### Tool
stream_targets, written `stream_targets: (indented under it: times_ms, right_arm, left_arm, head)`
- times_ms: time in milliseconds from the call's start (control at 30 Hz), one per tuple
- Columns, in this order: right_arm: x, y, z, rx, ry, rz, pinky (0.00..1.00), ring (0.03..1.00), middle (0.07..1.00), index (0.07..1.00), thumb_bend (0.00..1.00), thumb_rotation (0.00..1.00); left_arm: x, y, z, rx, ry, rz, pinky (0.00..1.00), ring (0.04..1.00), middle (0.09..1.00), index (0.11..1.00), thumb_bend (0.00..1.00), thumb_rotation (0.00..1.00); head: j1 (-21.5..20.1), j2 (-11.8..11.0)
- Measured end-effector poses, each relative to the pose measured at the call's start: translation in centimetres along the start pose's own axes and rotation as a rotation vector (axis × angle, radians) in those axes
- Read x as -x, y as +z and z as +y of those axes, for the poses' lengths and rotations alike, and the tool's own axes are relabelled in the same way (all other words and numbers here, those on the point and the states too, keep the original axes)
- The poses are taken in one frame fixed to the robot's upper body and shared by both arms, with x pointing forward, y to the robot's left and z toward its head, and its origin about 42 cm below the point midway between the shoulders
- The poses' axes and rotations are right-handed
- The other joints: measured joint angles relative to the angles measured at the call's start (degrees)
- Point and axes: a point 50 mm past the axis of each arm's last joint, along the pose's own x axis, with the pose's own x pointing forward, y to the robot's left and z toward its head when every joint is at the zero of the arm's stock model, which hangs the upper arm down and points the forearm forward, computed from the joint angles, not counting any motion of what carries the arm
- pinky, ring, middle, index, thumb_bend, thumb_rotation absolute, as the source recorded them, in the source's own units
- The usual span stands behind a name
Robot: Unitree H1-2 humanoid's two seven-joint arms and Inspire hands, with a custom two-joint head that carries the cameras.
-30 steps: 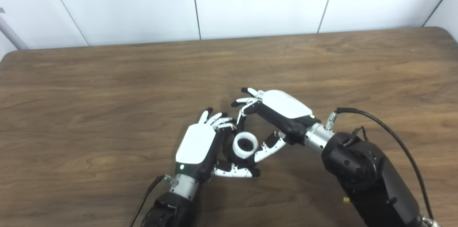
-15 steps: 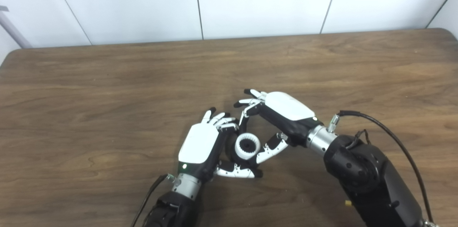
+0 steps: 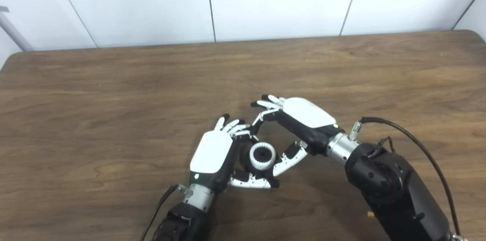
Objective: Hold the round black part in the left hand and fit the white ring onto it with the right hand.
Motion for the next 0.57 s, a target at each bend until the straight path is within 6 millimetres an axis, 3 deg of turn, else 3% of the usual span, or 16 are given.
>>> stream_targets:
  times_ms: [567]
  right_arm:
    - [1.9,-2.0,-2.4,0.01,-0.065,0.076,1.0,1.0,0.971,0.831,1.0,0.22]
  left_arm:
    - [-0.1,-0.3,0.2,0.001,0.002,0.001,1.0,0.885,0.786,0.483,0.53,0.06]
  head:
    - [-0.88,0.0]
